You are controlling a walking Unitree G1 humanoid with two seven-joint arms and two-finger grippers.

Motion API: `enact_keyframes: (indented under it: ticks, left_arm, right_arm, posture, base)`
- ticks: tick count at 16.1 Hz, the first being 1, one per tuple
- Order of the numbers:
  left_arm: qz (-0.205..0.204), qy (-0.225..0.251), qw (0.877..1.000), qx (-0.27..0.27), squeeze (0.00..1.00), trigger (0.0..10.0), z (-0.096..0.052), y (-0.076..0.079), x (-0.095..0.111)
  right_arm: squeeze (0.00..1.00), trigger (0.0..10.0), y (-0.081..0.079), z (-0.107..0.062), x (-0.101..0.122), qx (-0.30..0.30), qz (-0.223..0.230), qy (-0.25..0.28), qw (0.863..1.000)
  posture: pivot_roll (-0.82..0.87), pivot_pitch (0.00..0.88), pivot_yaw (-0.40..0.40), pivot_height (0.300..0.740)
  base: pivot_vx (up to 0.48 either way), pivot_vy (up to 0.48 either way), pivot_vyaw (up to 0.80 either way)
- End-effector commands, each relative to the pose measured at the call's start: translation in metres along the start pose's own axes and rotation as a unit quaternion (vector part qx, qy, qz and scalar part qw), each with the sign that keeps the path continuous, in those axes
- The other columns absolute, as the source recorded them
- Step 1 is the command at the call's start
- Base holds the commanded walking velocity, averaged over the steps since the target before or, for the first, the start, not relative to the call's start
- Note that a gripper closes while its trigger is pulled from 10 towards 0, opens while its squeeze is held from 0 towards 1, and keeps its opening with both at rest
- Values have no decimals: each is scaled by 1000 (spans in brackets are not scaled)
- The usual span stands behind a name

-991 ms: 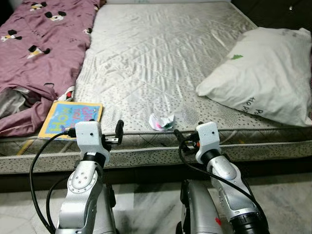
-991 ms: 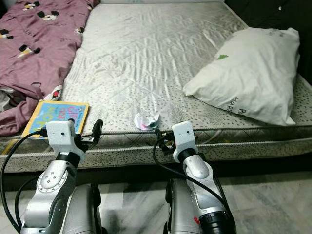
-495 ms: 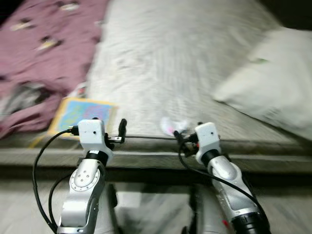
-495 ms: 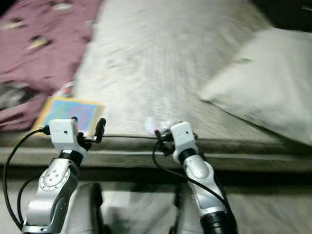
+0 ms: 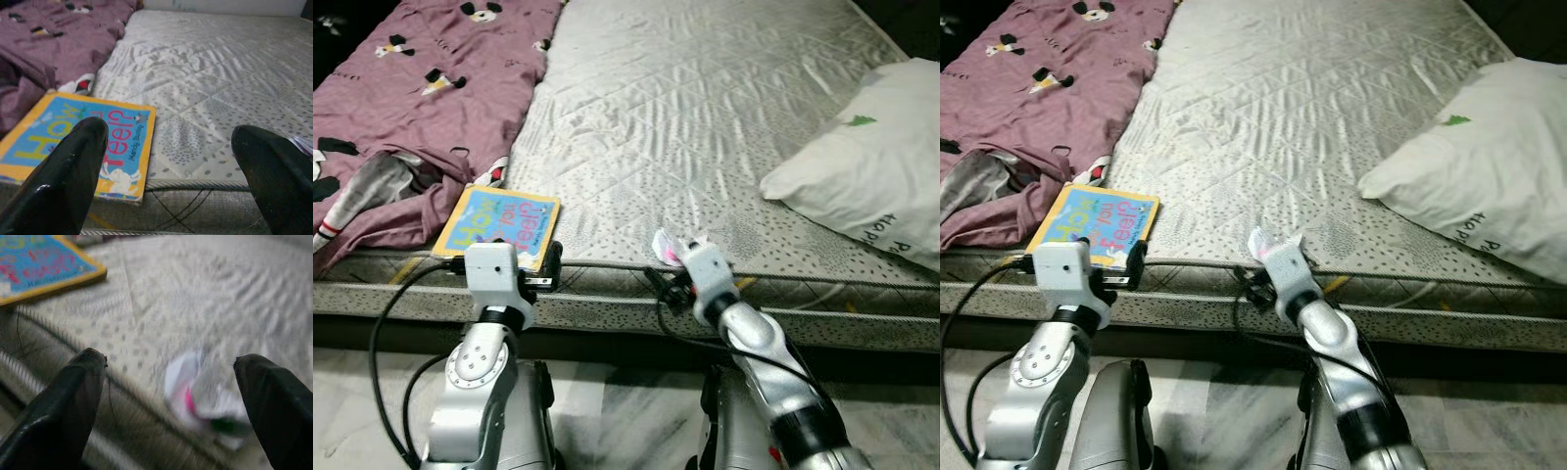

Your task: Clean up the room

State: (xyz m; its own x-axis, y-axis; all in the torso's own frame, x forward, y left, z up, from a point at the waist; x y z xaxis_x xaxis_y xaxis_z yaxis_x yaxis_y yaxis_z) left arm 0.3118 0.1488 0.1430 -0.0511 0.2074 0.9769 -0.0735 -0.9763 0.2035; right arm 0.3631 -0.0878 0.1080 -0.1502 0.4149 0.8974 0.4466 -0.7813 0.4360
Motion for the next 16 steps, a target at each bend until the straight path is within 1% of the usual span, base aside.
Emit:
enact_keyframes:
  ticks: [1,3,7,9,11,14,16]
  left_arm:
    - [12,0,1000,0,0,10000,-4,-3,3]
    - [25,0,1000,-2,0,10000,-9,-4,5]
    - [57,1,998,-16,0,10000,-23,-2,12]
    - [57,1,998,-18,0,10000,-27,1,14]
    - [60,5,998,-33,0,10000,-31,10,21]
    - [61,-4,998,-29,0,10000,-37,8,21]
    - [60,-12,998,-28,0,10000,-41,9,20]
  right_arm:
    - [0,10000,-4,5,4,3,-6,10,1000]
    - [0,10000,-4,10,8,2,-20,20,1000]
    - [0,10000,2,25,13,-8,-33,29,999]
    - [0,10000,5,30,15,-12,-36,29,999]
    - [0,10000,12,40,20,-23,-47,23,998]
    - [0,10000,17,45,22,-29,-50,21,998]
    - [0,10000,22,45,19,-37,-55,13,998]
  posture:
    - [74,161,10,506]
    - [93,172,11,506]
    - [136,193,19,506]
    - [155,204,19,506]
    - [183,227,22,506]
    - [196,254,20,506]
    - [199,275,18,506]
  base:
    - [0,0,0]
    - [0,0,0]
    - [0,0,0]
    - [0,0,0]
    - [0,0,0]
    - [0,0,0]
    - [0,0,0]
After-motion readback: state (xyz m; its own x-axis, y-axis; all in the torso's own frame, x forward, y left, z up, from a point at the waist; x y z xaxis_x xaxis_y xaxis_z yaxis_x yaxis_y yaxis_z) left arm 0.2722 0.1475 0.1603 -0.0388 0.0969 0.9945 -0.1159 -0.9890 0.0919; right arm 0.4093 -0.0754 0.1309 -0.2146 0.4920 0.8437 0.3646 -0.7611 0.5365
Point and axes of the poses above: a point about 5 cm out from each wrist's last joint towards the gripper, its own z axis pointing out of the wrist towards the gripper, its own x axis along the axis of the wrist's last joint, y = z × x, the point moved 4 cm from there along z, pointing out of the wrist towards the gripper, and after that the axes turned 9 degrees about -z, right-handed, at the moved point
